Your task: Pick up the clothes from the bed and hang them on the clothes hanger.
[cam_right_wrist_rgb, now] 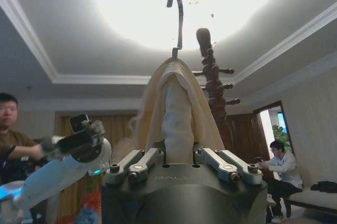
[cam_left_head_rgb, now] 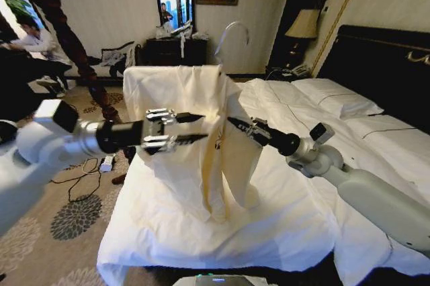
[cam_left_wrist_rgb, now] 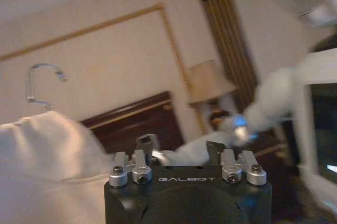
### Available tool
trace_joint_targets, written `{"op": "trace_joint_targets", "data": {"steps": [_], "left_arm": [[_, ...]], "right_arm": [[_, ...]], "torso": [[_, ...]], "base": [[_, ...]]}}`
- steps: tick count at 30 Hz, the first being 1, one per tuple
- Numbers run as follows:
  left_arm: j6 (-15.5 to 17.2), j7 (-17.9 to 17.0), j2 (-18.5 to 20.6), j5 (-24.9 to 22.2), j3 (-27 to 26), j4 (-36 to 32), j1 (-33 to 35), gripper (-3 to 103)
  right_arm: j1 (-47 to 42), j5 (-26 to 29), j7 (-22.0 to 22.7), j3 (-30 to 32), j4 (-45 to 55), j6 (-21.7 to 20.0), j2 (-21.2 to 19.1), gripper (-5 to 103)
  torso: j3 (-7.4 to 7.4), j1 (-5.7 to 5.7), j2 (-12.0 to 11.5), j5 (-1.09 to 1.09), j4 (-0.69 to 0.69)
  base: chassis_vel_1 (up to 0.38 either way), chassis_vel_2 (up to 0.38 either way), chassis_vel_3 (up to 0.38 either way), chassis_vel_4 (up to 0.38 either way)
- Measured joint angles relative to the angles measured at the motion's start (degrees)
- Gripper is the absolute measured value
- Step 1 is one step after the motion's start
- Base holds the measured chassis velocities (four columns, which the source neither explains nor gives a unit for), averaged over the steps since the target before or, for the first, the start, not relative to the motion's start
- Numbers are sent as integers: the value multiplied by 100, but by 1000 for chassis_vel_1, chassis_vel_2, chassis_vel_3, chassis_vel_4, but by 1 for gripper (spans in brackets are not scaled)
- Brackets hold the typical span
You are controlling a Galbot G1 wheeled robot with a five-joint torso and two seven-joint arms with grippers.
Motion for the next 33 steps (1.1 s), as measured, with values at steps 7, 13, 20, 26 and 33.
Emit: {"op": "trace_joint_targets", "data": {"steps": [7, 13, 20, 26, 33], "left_arm": [[76, 672, 192, -113, -134, 570, -333, 83], [91, 669, 302, -240, -144, 939, -782, 99], [4, 1062, 695, 463, 81, 1461, -961, 100], [-11, 1549, 833, 1241, 330, 1588, -776, 100], [-9, 1691, 886, 1742, 616, 1431, -701, 100]], "right_arm": [[-51, -269, -5, 16, 10, 14, -4, 18], [-99, -1044, -351, -26, -119, 15, -52, 18], [-16, -1513, -643, -164, -273, -26, 81, 18], [-12, -2050, -1018, -147, -257, -31, 88, 18], [-108, -2441, -1215, -107, -201, -61, 75, 18]], "torso": [[0, 0, 0, -1, 1], [0, 0, 0, 0, -1], [0, 0, 0, 0, 1], [0, 0, 0, -1, 0], [0, 0, 1, 0, 0]], "base": [[0, 0, 0, 0], [0, 0, 0, 0], [0, 0, 0, 0], [0, 0, 0, 0], [0, 0, 0, 0]]}}
